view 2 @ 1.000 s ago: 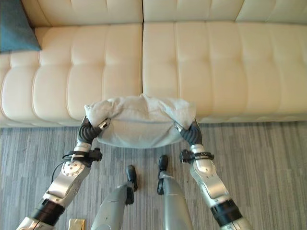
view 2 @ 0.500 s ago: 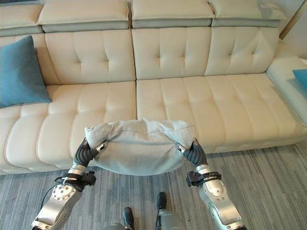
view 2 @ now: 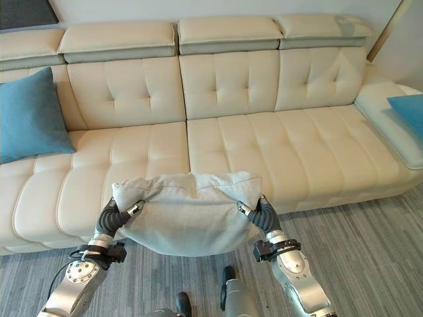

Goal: Pick up all the scattered cushions and arrange them neatly on the sofa.

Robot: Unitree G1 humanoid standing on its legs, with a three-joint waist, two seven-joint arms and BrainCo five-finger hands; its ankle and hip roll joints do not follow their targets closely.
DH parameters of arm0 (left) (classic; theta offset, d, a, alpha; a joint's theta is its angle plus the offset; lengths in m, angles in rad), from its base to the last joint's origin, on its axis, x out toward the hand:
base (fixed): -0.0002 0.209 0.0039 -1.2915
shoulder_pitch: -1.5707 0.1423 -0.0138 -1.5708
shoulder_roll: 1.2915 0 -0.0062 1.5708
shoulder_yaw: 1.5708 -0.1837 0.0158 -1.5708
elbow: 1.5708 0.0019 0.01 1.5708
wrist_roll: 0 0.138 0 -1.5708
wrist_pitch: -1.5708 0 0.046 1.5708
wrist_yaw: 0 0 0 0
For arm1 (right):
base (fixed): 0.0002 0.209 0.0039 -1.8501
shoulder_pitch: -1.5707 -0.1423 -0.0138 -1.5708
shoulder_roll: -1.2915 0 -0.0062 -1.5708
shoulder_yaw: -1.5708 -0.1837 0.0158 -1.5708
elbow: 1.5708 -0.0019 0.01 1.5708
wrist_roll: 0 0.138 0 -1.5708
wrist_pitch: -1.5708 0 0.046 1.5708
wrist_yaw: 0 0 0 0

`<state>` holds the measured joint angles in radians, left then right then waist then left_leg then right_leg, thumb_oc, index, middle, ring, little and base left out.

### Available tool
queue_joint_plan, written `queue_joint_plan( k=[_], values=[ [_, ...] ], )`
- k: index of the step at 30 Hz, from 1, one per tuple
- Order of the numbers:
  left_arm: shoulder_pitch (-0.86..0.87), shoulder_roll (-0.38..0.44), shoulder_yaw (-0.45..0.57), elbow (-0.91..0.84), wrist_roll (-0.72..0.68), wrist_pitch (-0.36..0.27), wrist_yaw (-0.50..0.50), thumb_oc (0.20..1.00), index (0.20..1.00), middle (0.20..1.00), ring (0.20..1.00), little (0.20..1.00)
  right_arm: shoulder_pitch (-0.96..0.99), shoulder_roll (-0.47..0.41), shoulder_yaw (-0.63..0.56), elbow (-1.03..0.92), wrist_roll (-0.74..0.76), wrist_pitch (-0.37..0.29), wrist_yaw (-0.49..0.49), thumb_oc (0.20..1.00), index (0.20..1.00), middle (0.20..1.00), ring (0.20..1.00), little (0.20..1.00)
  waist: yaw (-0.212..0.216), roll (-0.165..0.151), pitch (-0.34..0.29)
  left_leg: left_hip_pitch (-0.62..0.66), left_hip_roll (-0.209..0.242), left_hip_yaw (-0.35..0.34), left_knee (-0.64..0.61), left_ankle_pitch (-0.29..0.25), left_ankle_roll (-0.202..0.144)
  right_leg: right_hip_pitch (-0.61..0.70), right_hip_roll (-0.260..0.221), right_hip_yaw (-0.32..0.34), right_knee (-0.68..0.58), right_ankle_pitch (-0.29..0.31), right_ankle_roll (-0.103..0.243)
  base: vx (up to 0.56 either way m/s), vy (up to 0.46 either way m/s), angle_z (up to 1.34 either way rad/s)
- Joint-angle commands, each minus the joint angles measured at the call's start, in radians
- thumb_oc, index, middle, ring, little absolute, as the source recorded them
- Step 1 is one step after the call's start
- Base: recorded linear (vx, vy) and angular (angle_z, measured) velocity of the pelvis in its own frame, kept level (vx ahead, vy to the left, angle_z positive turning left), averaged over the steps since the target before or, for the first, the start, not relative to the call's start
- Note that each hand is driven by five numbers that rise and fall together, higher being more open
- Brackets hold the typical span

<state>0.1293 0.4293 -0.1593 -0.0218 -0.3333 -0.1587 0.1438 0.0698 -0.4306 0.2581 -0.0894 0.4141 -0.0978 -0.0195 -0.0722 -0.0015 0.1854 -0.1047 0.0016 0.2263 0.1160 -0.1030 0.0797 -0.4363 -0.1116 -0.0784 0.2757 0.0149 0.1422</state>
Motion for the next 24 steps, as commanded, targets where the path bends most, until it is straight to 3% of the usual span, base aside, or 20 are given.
queue_joint_plan(
  k=[1,3,4,6,7,8,9,10,11,12,13,14,17,21,24],
  values=[
    [-0.037,0.015,0.060,-0.089,0.022,-0.072,-0.006,0.200,0.200,0.200,0.200,0.200,-0.062,0.010,-0.047,-0.132,0.034,-0.098,0.035,0.200,0.200,0.200,0.200,0.200,-0.036,-0.010,0.007,0.192,-0.070,-0.085,0.035,-0.170,-0.039,0.000,0.022,-0.020,-0.163,0.073,0.033,0.40,-0.058,0.15],
    [-0.047,0.004,0.059,-0.086,0.028,-0.074,-0.010,0.200,0.200,0.200,0.200,0.200,-0.052,0.012,-0.055,-0.136,0.031,-0.096,0.037,0.200,0.200,0.200,0.200,0.200,-0.051,-0.002,0.004,0.236,-0.070,-0.104,0.022,-0.187,-0.053,-0.017,0.023,-0.037,-0.205,0.091,0.042,0.47,-0.116,0.33],
    [-0.052,-0.007,0.050,-0.084,0.025,-0.078,-0.022,0.200,0.200,0.200,0.200,0.200,-0.025,0.008,-0.075,-0.141,0.031,-0.094,0.045,0.200,0.200,0.200,0.200,0.200,-0.074,0.004,-0.012,0.295,-0.063,-0.125,-0.001,-0.196,-0.074,-0.022,0.026,-0.013,-0.191,0.102,0.042,0.43,-0.123,0.46],
    [-0.048,-0.017,0.042,-0.087,0.019,-0.079,-0.031,0.200,0.200,0.200,0.200,0.200,-0.011,0.003,-0.081,-0.148,0.033,-0.091,0.056,0.200,0.200,0.200,0.200,0.200,-0.083,0.009,-0.019,0.307,-0.056,-0.139,0.011,-0.174,-0.094,-0.004,0.030,0.000,-0.182,0.125,0.032,0.38,-0.134,0.78],
    [-0.053,-0.020,0.031,-0.086,0.014,-0.082,-0.034,0.200,0.200,0.200,0.200,0.200,-0.005,-0.004,-0.086,-0.144,0.029,-0.091,0.057,0.200,0.200,0.200,0.200,0.200,-0.087,0.015,-0.023,0.302,-0.045,-0.137,0.038,-0.140,-0.116,0.007,0.028,-0.003,-0.172,0.139,0.025,0.68,-0.469,0.68],
    [-0.070,-0.019,0.013,-0.091,0.004,-0.077,-0.058,0.200,0.200,0.200,0.200,0.200,0.010,-0.043,-0.118,-0.124,0.020,-0.090,0.053,0.200,0.200,0.200,0.200,0.200,-0.107,0.032,-0.042,0.177,0.072,-0.103,0.315,0.075,-0.185,0.063,0.040,-0.027,-0.155,0.083,-0.044,0.51,-0.414,0.56],
    [-0.071,-0.019,0.013,-0.091,0.004,-0.077,-0.059,0.200,0.200,0.200,0.200,0.200,0.010,-0.043,-0.119,-0.123,0.021,-0.090,0.053,0.200,0.200,0.200,0.200,0.200,-0.109,0.033,-0.043,0.170,0.073,-0.106,0.322,0.073,-0.186,0.060,0.040,-0.029,-0.154,0.083,-0.045,0.51,-0.436,0.49],
    [-0.080,-0.020,0.016,-0.089,0.011,-0.077,-0.054,0.200,0.200,0.200,0.200,0.200,0.008,-0.056,-0.123,-0.113,0.021,-0.094,0.049,0.200,0.200,0.200,0.200,0.200,-0.107,0.034,-0.042,0.133,0.089,-0.093,0.415,0.112,-0.194,0.082,0.054,-0.034,-0.151,0.060,-0.067,0.11,-0.084,0.72],
    [-0.081,-0.019,0.016,-0.089,0.011,-0.077,-0.054,0.200,0.200,0.200,0.200,0.200,0.007,-0.056,-0.123,-0.113,0.022,-0.094,0.049,0.200,0.200,0.200,0.200,0.200,-0.109,0.030,-0.044,0.128,0.086,-0.095,0.416,0.115,-0.193,0.079,0.050,-0.034,-0.154,0.063,-0.067,0.30,-0.196,0.35],
    [-0.093,-0.021,0.020,-0.087,0.005,-0.076,-0.053,0.200,0.200,0.200,0.200,0.200,0.010,-0.069,-0.135,-0.108,0.021,-0.092,0.044,0.200,0.200,0.200,0.200,0.200,-0.100,0.015,-0.043,0.078,0.132,-0.048,0.480,0.122,-0.174,0.125,0.063,-0.026,-0.156,0.022,-0.093,0.32,-0.153,-0.28],
    [-0.105,-0.028,0.016,-0.076,0.003,-0.071,-0.058,0.200,0.200,0.200,0.200,0.200,0.006,-0.076,-0.139,-0.102,0.016,-0.092,0.040,0.200,0.200,0.200,0.200,0.200,-0.088,-0.002,-0.039,0.022,0.132,-0.025,0.447,0.052,-0.142,0.162,0.068,-0.015,-0.162,-0.001,-0.093,0.40,-0.155,-0.49],
    [-0.105,-0.029,0.014,-0.073,0.007,-0.068,-0.063,0.200,0.200,0.200,0.200,0.200,0.005,-0.078,-0.143,-0.102,0.011,-0.091,0.040,0.200,0.200,0.200,0.200,0.200,-0.080,-0.011,-0.036,-0.011,0.127,-0.015,0.408,0.018,-0.131,0.182,0.060,-0.014,-0.168,-0.007,-0.086,0.28,-0.035,-0.32],
    [-0.110,-0.031,0.010,-0.064,0.019,-0.064,-0.061,0.200,0.200,0.200,0.200,0.200,0.000,-0.079,-0.149,-0.104,-0.001,-0.091,0.036,0.200,0.200,0.200,0.200,0.200,-0.066,-0.030,-0.028,-0.077,0.131,-0.012,0.306,-0.011,-0.130,0.217,0.041,-0.006,-0.178,-0.015,-0.074,0.13,0.019,-0.13],
    [-0.133,-0.027,0.011,-0.055,0.041,-0.062,-0.044,0.200,0.200,0.200,0.200,0.200,-0.021,-0.071,-0.159,-0.082,-0.034,-0.091,0.006,0.200,0.200,0.200,0.200,0.200,-0.042,-0.035,-0.012,-0.126,0.136,-0.041,0.127,0.067,-0.166,0.268,0.035,0.001,-0.195,-0.024,-0.066,0.14,0.085,-0.11],
    [-0.125,-0.035,0.012,-0.057,0.035,-0.064,-0.044,0.200,0.200,0.200,0.200,0.200,-0.021,-0.050,-0.160,-0.076,-0.035,-0.088,0.006,0.200,0.200,0.200,0.200,0.200,-0.035,-0.021,-0.020,-0.089,0.127,-0.069,0.066,0.060,-0.168,0.290,0.040,0.013,-0.188,-0.033,-0.057,0.15,0.165,-0.01]
  ],
)
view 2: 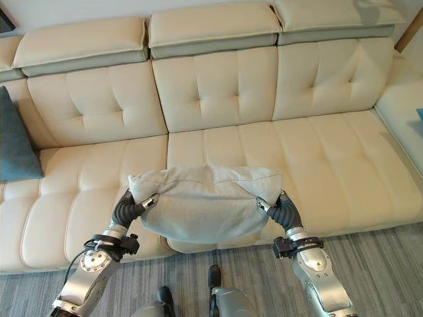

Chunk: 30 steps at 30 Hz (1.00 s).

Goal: Pick up all the scattered cushions and arrange them neatly on the sofa.

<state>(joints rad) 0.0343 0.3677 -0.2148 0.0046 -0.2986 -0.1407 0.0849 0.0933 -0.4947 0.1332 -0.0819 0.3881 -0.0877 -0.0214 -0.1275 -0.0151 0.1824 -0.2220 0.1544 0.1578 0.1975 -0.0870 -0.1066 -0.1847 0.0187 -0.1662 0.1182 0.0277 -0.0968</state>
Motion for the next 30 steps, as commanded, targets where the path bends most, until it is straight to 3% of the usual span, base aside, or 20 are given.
queue_joint_plan(
  k=[1,10,16,22,23,24,25,29,30],
  values=[
    [-0.027,0.028,0.068,-0.084,0.001,-0.083,0.013,0.200,0.200,0.200,0.200,0.200,-0.049,0.020,-0.033,-0.081,-0.012,-0.098,0.010,0.200,0.200,0.200,0.200,0.200,0.021,-0.003,-0.024,0.043,-0.034,-0.003,-0.032,0.041,0.022,0.048,-0.095,0.108,-0.032,-0.048,0.187,0.17,0.210,-0.15],
    [-0.055,0.079,0.087,-0.055,0.026,-0.087,0.034,0.200,0.200,0.200,0.200,0.200,-0.150,0.086,0.020,-0.071,0.008,-0.101,0.015,0.200,0.200,0.200,0.200,0.200,0.063,-0.022,-0.041,0.083,-0.091,0.027,-0.030,0.000,0.066,0.056,-0.146,0.147,-0.018,-0.036,0.218,0.09,0.159,-0.22],
    [-0.165,0.089,0.059,0.018,0.036,-0.112,0.116,0.200,0.200,0.200,0.200,0.200,-0.383,0.134,0.142,-0.024,0.022,-0.132,-0.025,0.200,0.200,0.200,0.200,0.200,0.107,-0.027,-0.035,0.059,-0.107,0.024,-0.035,-0.004,0.073,0.040,-0.165,0.138,-0.033,-0.022,0.223,0.01,0.020,0.06],
    [-0.533,0.111,-0.068,0.225,0.029,-0.148,0.261,0.200,0.200,0.200,0.200,0.200,-0.752,0.182,0.231,0.184,-0.028,-0.172,-0.182,0.200,0.200,0.200,0.200,0.200,0.133,-0.034,0.014,-0.036,-0.109,0.003,-0.040,0.027,0.064,-0.047,-0.165,0.125,-0.040,0.013,0.228,-0.09,-0.036,0.13],
    [-0.533,0.111,-0.068,0.226,0.029,-0.148,0.261,0.200,0.200,0.200,0.200,0.200,-0.753,0.182,0.230,0.185,-0.028,-0.172,-0.182,0.200,0.200,0.200,0.200,0.200,0.133,-0.034,0.014,-0.037,-0.109,0.003,-0.040,0.027,0.064,-0.048,-0.165,0.125,-0.040,0.013,0.228,-0.10,-0.066,0.14],
    [-0.726,0.124,-0.128,0.353,0.020,-0.159,0.318,0.200,0.200,0.200,0.200,0.200,-0.905,0.178,0.241,0.295,-0.025,-0.187,-0.239,0.200,0.200,0.200,0.200,0.200,0.142,-0.032,0.036,-0.076,-0.108,-0.002,-0.053,0.052,0.054,-0.090,-0.166,0.116,-0.042,0.027,0.232,-0.09,-0.067,0.21],
    [-0.809,0.129,-0.150,0.409,0.010,-0.168,0.338,0.200,0.200,0.200,0.200,0.200,-0.979,0.177,0.247,0.355,-0.026,-0.192,-0.269,0.200,0.200,0.200,0.200,0.200,0.145,-0.030,0.041,-0.091,-0.107,-0.004,-0.063,0.064,0.050,-0.107,-0.167,0.112,-0.047,0.032,0.232,-0.08,-0.079,0.25],
    [-1.007,0.160,-0.198,0.533,-0.001,-0.185,0.372,0.200,0.200,0.200,0.200,0.200,-1.157,0.145,0.253,0.507,-0.010,-0.210,-0.322,0.200,0.200,0.200,0.200,0.200,0.154,-0.022,0.051,-0.124,-0.107,-0.008,-0.094,0.094,0.039,-0.145,-0.169,0.101,-0.062,0.047,0.240,-0.01,-0.027,0.06],
    [-1.144,0.176,-0.235,0.651,-0.042,-0.194,0.377,0.200,0.200,0.200,0.200,0.200,-1.306,0.091,0.280,0.642,0.003,-0.218,-0.358,0.200,0.200,0.200,0.200,0.200,0.159,-0.009,0.061,-0.158,-0.107,-0.016,-0.134,0.125,0.030,-0.186,-0.168,0.096,-0.078,0.063,0.251,-0.03,-0.032,0.06]
  ],
)
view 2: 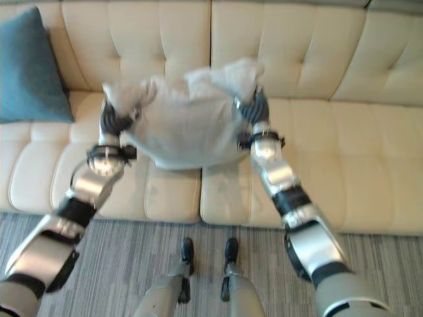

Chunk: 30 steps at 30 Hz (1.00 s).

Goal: Pick up all the scattered cushions and arrange them neatly on the sofa.

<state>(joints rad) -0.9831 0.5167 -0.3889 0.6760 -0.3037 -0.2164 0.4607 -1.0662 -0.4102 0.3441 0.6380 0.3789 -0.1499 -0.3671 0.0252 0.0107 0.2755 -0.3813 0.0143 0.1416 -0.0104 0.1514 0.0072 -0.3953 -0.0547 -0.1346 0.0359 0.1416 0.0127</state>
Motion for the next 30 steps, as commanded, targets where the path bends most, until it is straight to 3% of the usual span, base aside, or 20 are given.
queue_joint_plan(
  k=[1,2,3,4,10,22,26,27,28,30],
  values=[
    [-0.196,0.040,-0.086,0.065,-0.064,-0.109,-0.013,0.573,0.573,0.573,0.573,0.573,-0.205,-0.023,0.098,0.003,0.038,-0.145,-0.014,0.200,0.200,0.200,0.200,0.200,0.004,-0.029,-0.030,-0.018,0.031,-0.004,0.050,-0.093,-0.087,-0.003,-0.090,0.065,-0.007,-0.042,0.145,-0.01,-0.036,0.08],
    [-0.277,0.066,-0.120,0.171,-0.066,-0.085,-0.033,1.000,1.000,1.000,1.000,1.000,-0.254,-0.048,0.107,0.098,0.074,-0.127,-0.022,0.200,0.200,0.200,0.200,0.200,-0.002,-0.017,-0.025,-0.040,0.030,-0.013,0.006,-0.061,-0.093,-0.037,-0.084,0.064,-0.019,-0.030,0.150,0.01,-0.012,0.06],
    [-0.290,0.076,-0.124,0.189,-0.075,-0.080,-0.036,1.000,1.000,1.000,1.000,1.000,-0.256,-0.048,0.107,0.109,0.078,-0.120,-0.029,0.893,0.893,0.893,0.893,0.893,-0.005,-0.012,-0.021,-0.045,0.031,-0.016,-0.006,-0.051,-0.095,-0.048,-0.082,0.064,-0.019,-0.030,0.152,0.03,-0.010,-0.03],
    [-0.320,0.084,-0.133,0.238,-0.095,-0.069,-0.052,1.000,1.000,1.000,1.000,1.000,-0.272,-0.062,0.114,0.141,0.082,-0.109,-0.030,1.000,1.000,1.000,1.000,1.000,-0.009,-0.005,-0.017,-0.051,0.032,-0.020,-0.027,-0.036,-0.099,-0.062,-0.080,0.063,-0.019,-0.028,0.152,0.00,0.000,0.00],
    [-0.416,0.153,-0.172,0.392,-0.150,-0.040,-0.123,1.000,1.000,1.000,1.000,1.000,-0.369,-0.108,0.172,0.300,0.129,-0.077,-0.022,1.000,1.000,1.000,1.000,1.000,-0.010,0.004,-0.008,-0.062,0.033,-0.028,-0.060,-0.010,-0.109,-0.083,-0.071,0.059,-0.035,-0.016,0.156,0.00,-0.004,0.00],
    [-0.461,0.300,-0.163,0.408,-0.230,-0.062,-0.121,1.000,1.000,1.000,1.000,1.000,-0.467,-0.264,0.242,0.390,0.224,-0.057,-0.004,1.000,1.000,1.000,1.000,1.000,0.009,-0.013,-0.045,-0.048,0.036,-0.047,-0.077,-0.007,-0.128,-0.053,-0.064,0.042,-0.078,-0.003,0.158,0.02,-0.019,0.01],
    [-0.301,0.340,-0.082,0.237,-0.197,-0.080,-0.106,1.000,1.000,1.000,1.000,1.000,-0.331,-0.334,0.174,0.239,0.211,-0.065,-0.011,1.000,1.000,1.000,1.000,1.000,0.008,-0.018,-0.049,-0.020,0.038,-0.048,-0.077,-0.009,-0.128,-0.020,-0.065,0.040,-0.084,-0.007,0.153,0.00,-0.003,-0.08],
    [-0.157,0.364,-0.018,0.101,-0.156,-0.093,-0.110,1.000,1.000,1.000,1.000,1.000,-0.199,-0.366,0.109,0.088,0.167,-0.078,-0.001,1.000,1.000,1.000,1.000,1.000,0.004,-0.020,-0.047,0.002,0.039,-0.045,-0.077,-0.021,-0.128,0.000,-0.064,0.042,-0.085,-0.015,0.151,0.00,0.007,-0.05],
    [-0.147,0.364,-0.013,0.093,-0.153,-0.091,-0.108,1.000,1.000,1.000,1.000,1.000,-0.190,-0.365,0.107,0.080,0.164,-0.075,-0.003,1.000,1.000,1.000,1.000,1.000,0.004,-0.021,-0.051,0.000,0.039,-0.045,-0.077,-0.017,-0.127,-0.002,-0.064,0.042,-0.086,-0.011,0.151,0.03,0.008,-0.07],
    [0.070,0.372,0.101,-0.088,-0.113,-0.105,-0.117,1.000,1.000,1.000,1.000,1.000,0.011,-0.392,0.000,-0.104,0.101,-0.084,0.017,1.000,1.000,1.000,1.000,1.000,-0.002,-0.023,-0.053,0.024,0.039,-0.042,-0.077,-0.032,-0.124,0.021,-0.063,0.044,-0.088,-0.019,0.149,0.04,0.007,-0.09]
  ],
)
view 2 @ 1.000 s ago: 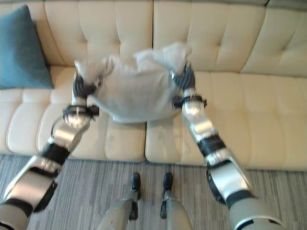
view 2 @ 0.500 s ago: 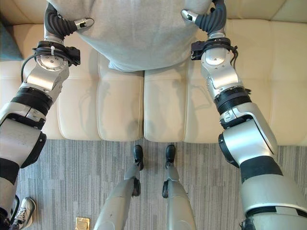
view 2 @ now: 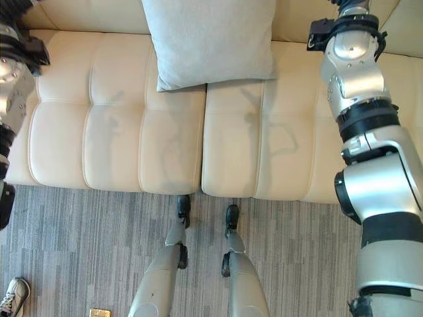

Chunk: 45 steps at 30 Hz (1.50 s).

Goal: Pick up all the scattered cushions and arrange them neatly on the sofa.

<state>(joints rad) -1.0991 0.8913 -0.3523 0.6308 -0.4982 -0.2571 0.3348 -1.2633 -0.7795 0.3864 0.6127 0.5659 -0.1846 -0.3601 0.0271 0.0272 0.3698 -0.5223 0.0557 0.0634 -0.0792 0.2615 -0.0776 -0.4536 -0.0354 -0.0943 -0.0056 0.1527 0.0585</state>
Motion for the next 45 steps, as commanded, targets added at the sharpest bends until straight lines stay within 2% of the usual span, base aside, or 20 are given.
queue_joint_plan(
  k=[1,3,4,7,8,12,14,21,27,28,29,30,32,33,34,35,36,38,41,45],
  values=[
    [0.318,-0.010,0.134,-0.138,0.111,-0.065,-0.003,1.000,1.000,1.000,1.000,1.000,0.341,-0.029,-0.119,-0.189,-0.125,-0.058,0.030,1.000,1.000,1.000,1.000,1.000,-0.010,-0.040,-0.152,0.180,0.000,0.040,-0.008,-0.148,-0.038,0.094,-0.082,0.002,-0.049,-0.036,0.102,0.02,0.007,-0.09],
    [0.446,-0.025,0.198,-0.210,0.137,-0.063,-0.020,1.000,1.000,1.000,1.000,1.000,0.468,-0.012,-0.185,-0.276,-0.164,-0.059,0.055,1.000,1.000,1.000,1.000,1.000,-0.014,-0.042,-0.159,0.195,0.001,0.044,-0.008,-0.154,-0.036,0.107,-0.082,0.004,-0.049,-0.040,0.101,0.05,0.006,-0.02],
    [0.673,-0.122,0.282,-0.277,0.147,-0.044,-0.087,1.000,1.000,1.000,1.000,1.000,0.726,0.033,-0.291,-0.432,-0.246,-0.058,0.127,1.000,1.000,1.000,1.000,1.000,-0.031,-0.046,-0.180,0.230,0.003,0.052,-0.008,-0.164,-0.030,0.141,-0.085,0.005,-0.051,-0.048,0.099,0.13,0.014,0.02],
    [0.835,-0.211,0.335,-0.311,0.141,-0.025,-0.141,1.000,1.000,1.000,1.000,1.000,0.900,0.078,-0.349,-0.488,-0.306,-0.046,0.184,1.000,1.000,1.000,1.000,1.000,-0.040,-0.050,-0.198,0.265,0.000,0.057,-0.008,-0.177,-0.024,0.178,-0.087,0.003,-0.055,-0.053,0.098,0.08,0.004,-0.02],
    [1.047,-0.339,0.412,-0.310,0.133,0.010,-0.188,1.000,1.000,1.000,1.000,1.000,1.132,0.164,-0.416,-0.505,-0.362,-0.025,0.256,1.000,1.000,1.000,1.000,1.000,-0.052,-0.053,-0.216,0.321,-0.004,0.061,-0.008,-0.199,-0.013,0.231,-0.088,0.001,-0.060,-0.066,0.099,0.07,0.004,-0.05],
    [1.199,-0.450,0.447,-0.253,0.133,0.048,-0.229,1.000,1.000,1.000,1.000,1.000,1.295,0.260,-0.449,-0.416,-0.373,0.001,0.311,1.000,1.000,1.000,1.000,1.000,-0.065,-0.058,-0.241,0.367,-0.008,0.069,-0.008,-0.212,-0.001,0.270,-0.090,0.002,-0.068,-0.062,0.104,0.02,0.007,0.00],
    [1.262,-0.498,0.433,-0.102,0.165,0.081,-0.267,1.000,1.000,1.000,1.000,1.000,1.369,0.326,-0.436,-0.280,-0.382,0.026,0.346,1.000,1.000,1.000,1.000,1.000,-0.078,-0.063,-0.272,0.404,-0.011,0.079,-0.008,-0.222,0.009,0.293,-0.090,0.013,-0.068,-0.059,0.106,-0.02,0.054,-0.02],
    [1.299,-0.513,0.366,0.093,0.303,0.104,-0.274,1.000,1.000,1.000,1.000,1.000,1.398,0.351,-0.357,-0.079,-0.470,0.048,0.331,1.000,1.000,1.000,1.000,1.000,-0.100,-0.079,-0.293,0.472,-0.022,0.108,-0.003,-0.250,0.027,0.314,-0.090,0.061,-0.051,-0.043,0.115,-0.08,0.078,-0.25],
    [1.261,-0.496,0.370,0.142,0.321,0.105,-0.226,1.000,1.000,1.000,1.000,1.000,1.323,0.384,-0.298,-0.021,-0.485,0.056,0.302,1.000,1.000,1.000,1.000,1.000,-0.117,-0.100,-0.248,0.457,-0.027,0.154,-0.008,-0.244,0.044,0.219,-0.081,0.119,0.010,0.012,0.151,-0.29,0.035,-0.55],
    [1.240,-0.490,0.373,0.155,0.311,0.104,-0.203,1.000,1.000,1.000,1.000,1.000,1.288,0.398,-0.253,-0.008,-0.496,0.057,0.293,1.000,1.000,1.000,1.000,1.000,-0.110,-0.092,-0.219,0.442,-0.001,0.176,-0.003,-0.219,0.045,0.216,-0.070,0.092,0.123,-0.076,0.119,-0.26,-0.002,-0.81],
    [1.240,-0.489,0.374,0.155,0.311,0.104,-0.203,1.000,1.000,1.000,1.000,1.000,1.287,0.398,-0.253,-0.008,-0.496,0.057,0.293,1.000,1.000,1.000,1.000,1.000,-0.110,-0.092,-0.222,0.438,-0.001,0.177,-0.004,-0.217,0.045,0.211,-0.069,0.093,0.122,-0.074,0.118,-0.52,-0.069,-0.72],
    [1.229,-0.485,0.374,0.171,0.302,0.105,-0.185,1.000,1.000,1.000,1.000,1.000,1.272,0.396,-0.219,-0.001,-0.515,0.059,0.293,1.000,1.000,1.000,1.000,1.000,-0.098,-0.080,-0.216,0.413,0.021,0.181,-0.002,-0.185,0.047,0.234,-0.058,0.091,0.273,-0.140,0.089,-0.39,-0.113,-0.44],
    [1.232,-0.485,0.382,0.189,0.296,0.103,-0.176,1.000,1.000,1.000,1.000,1.000,1.269,0.394,-0.205,-0.002,-0.533,0.066,0.290,1.000,1.000,1.000,1.000,1.000,-0.088,-0.072,-0.222,0.391,0.033,0.174,-0.008,-0.168,0.047,0.247,-0.040,0.107,0.432,-0.179,0.079,-0.35,-0.114,-0.05],
    [1.236,-0.486,0.383,0.190,0.297,0.102,-0.170,1.000,1.000,1.000,1.000,1.000,1.274,0.389,-0.205,-0.010,-0.541,0.062,0.284,1.000,1.000,1.000,1.000,1.000,-0.082,-0.068,-0.223,0.381,0.041,0.175,-0.008,-0.160,0.045,0.244,-0.027,0.120,0.495,-0.164,0.079,-0.14,-0.064,0.18],
    [1.236,-0.486,0.383,0.190,0.297,0.102,-0.170,1.000,1.000,1.000,1.000,1.000,1.274,0.389,-0.205,-0.010,-0.541,0.062,0.284,1.000,1.000,1.000,1.000,1.000,-0.082,-0.068,-0.224,0.380,0.042,0.175,-0.008,-0.160,0.045,0.243,-0.026,0.120,0.494,-0.164,0.079,-0.17,-0.199,0.10],
    [1.242,-0.498,0.375,0.208,0.289,0.100,-0.171,1.000,1.000,1.000,1.000,1.000,1.281,0.396,-0.191,-0.008,-0.546,0.065,0.292,1.000,1.000,1.000,1.000,1.000,-0.073,-0.085,-0.226,0.365,0.036,0.164,-0.006,-0.147,0.034,0.328,-0.018,0.107,0.378,-0.270,0.054,-0.21,-0.312,-0.01],
    [1.231,-0.506,0.385,0.227,0.275,0.100,-0.158,1.000,1.000,1.000,1.000,1.000,1.256,0.397,-0.180,0.002,-0.542,0.075,0.284,1.000,1.000,1.000,1.000,1.000,-0.064,-0.090,-0.229,0.324,0.046,0.148,0.000,-0.110,0.008,0.353,0.014,0.109,0.253,-0.296,0.040,-0.21,-0.313,-0.03],
    [1.230,-0.509,0.378,0.230,0.271,0.098,-0.155,1.000,1.000,1.000,1.000,1.000,1.251,0.395,-0.178,0.000,-0.545,0.074,0.276,1.000,1.000,1.000,1.000,1.000,-0.063,-0.086,-0.229,0.294,0.054,0.153,-0.001,-0.087,-0.004,0.362,0.031,0.118,0.196,-0.297,0.028,-0.21,-0.216,-0.12],
    [1.219,-0.512,0.372,0.229,0.256,0.097,-0.151,1.000,1.000,1.000,1.000,1.000,1.247,0.381,-0.180,0.004,-0.550,0.081,0.264,1.000,1.000,1.000,1.000,1.000,-0.060,-0.073,-0.205,0.233,0.065,0.152,0.022,-0.034,-0.044,0.376,0.042,0.070,0.128,-0.283,0.007,-0.25,-0.196,0.24],
    [1.206,-0.505,0.354,0.191,0.272,0.098,-0.172,1.000,1.000,1.000,1.000,1.000,1.254,0.356,-0.196,-0.014,-0.552,0.087,0.256,1.000,1.000,1.000,1.000,1.000,-0.092,-0.101,-0.187,0.245,0.021,0.112,0.208,-0.187,-0.012,0.344,-0.002,0.037,0.107,-0.223,0.010,-0.29,-0.071,0.64]
  ],
)
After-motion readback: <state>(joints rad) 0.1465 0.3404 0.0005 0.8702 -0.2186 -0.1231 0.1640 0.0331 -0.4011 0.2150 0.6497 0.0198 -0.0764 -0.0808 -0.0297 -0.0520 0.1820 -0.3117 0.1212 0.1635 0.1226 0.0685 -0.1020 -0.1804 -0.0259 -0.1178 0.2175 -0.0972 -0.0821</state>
